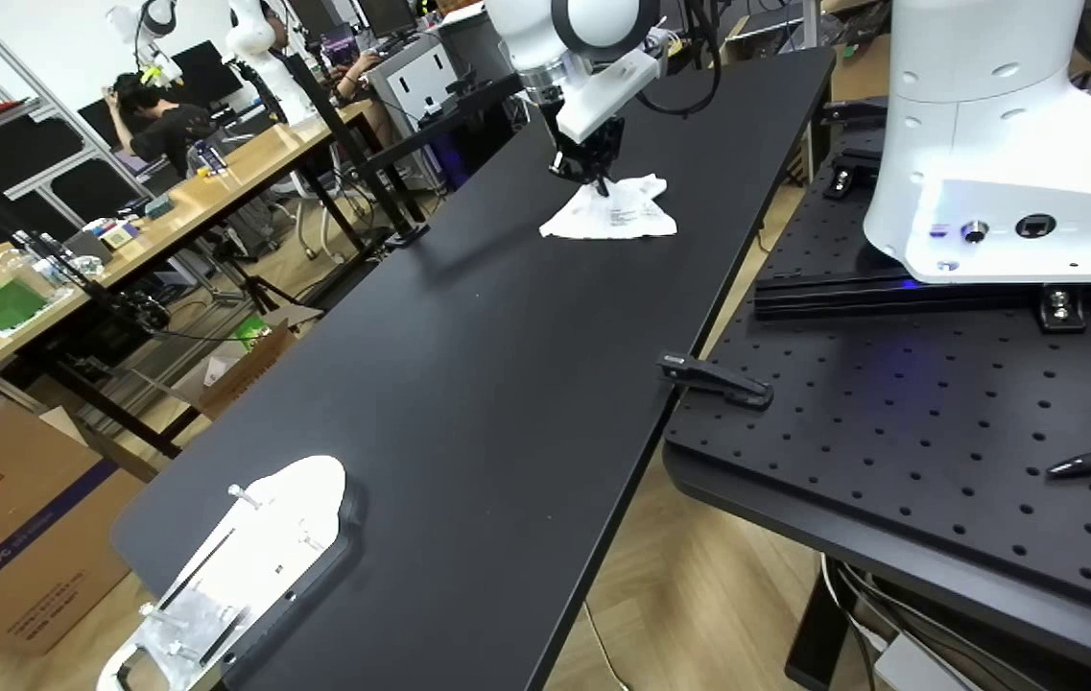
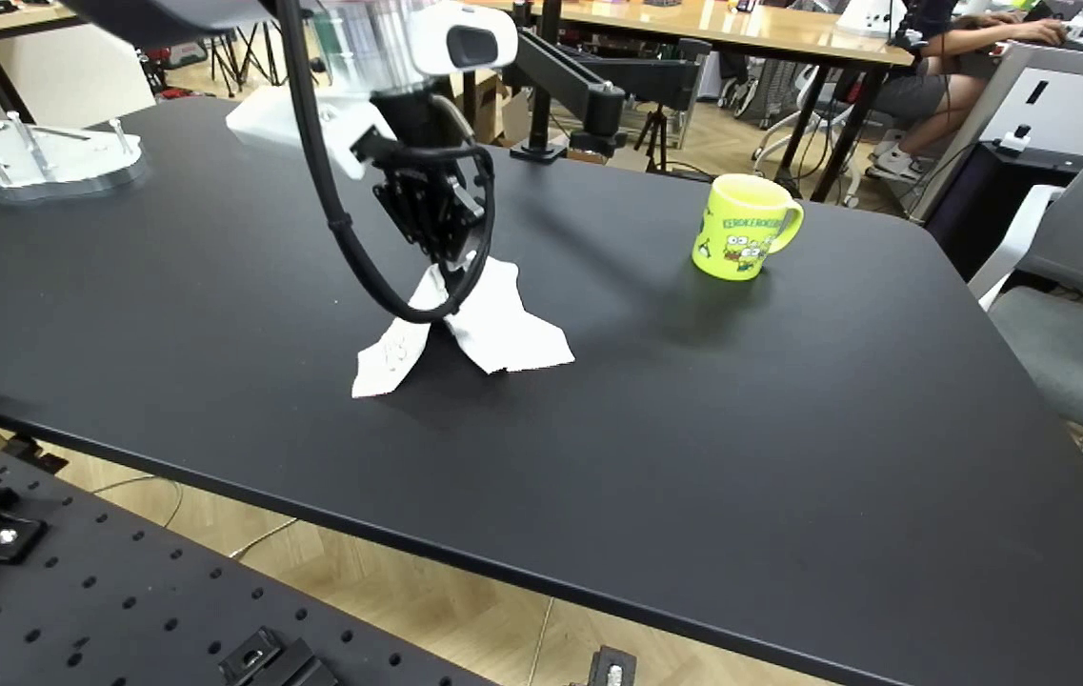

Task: Hang the white towel on the black stand

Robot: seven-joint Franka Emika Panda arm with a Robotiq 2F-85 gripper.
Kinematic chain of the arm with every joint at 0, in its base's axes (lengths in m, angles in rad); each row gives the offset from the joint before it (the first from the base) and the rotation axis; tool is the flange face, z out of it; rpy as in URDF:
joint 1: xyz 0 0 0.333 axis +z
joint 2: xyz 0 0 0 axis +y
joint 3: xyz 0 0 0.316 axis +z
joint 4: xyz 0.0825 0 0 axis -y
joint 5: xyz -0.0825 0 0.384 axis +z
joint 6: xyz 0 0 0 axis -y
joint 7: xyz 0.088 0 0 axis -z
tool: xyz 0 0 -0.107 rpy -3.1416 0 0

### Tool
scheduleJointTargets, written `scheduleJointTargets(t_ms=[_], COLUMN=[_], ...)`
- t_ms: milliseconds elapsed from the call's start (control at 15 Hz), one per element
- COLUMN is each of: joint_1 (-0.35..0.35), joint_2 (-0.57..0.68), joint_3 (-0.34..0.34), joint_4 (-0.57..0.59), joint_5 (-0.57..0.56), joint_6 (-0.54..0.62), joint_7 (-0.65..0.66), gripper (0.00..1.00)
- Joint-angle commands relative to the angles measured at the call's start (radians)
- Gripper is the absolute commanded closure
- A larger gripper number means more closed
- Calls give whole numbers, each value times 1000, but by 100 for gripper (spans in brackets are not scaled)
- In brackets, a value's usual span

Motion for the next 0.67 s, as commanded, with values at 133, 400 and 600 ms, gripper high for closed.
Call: scheduleJointTargets(t_ms=[133, 400, 600], joint_1=[67, 70, 45], joint_2=[-257, -423, -508], joint_3=[39, 59, 63], joint_4=[-13, 59, 130], joint_5=[208, 311, 343], joint_6=[-257, -476, -600], joint_7=[-133, -233, -281], gripper=[99, 99, 99])
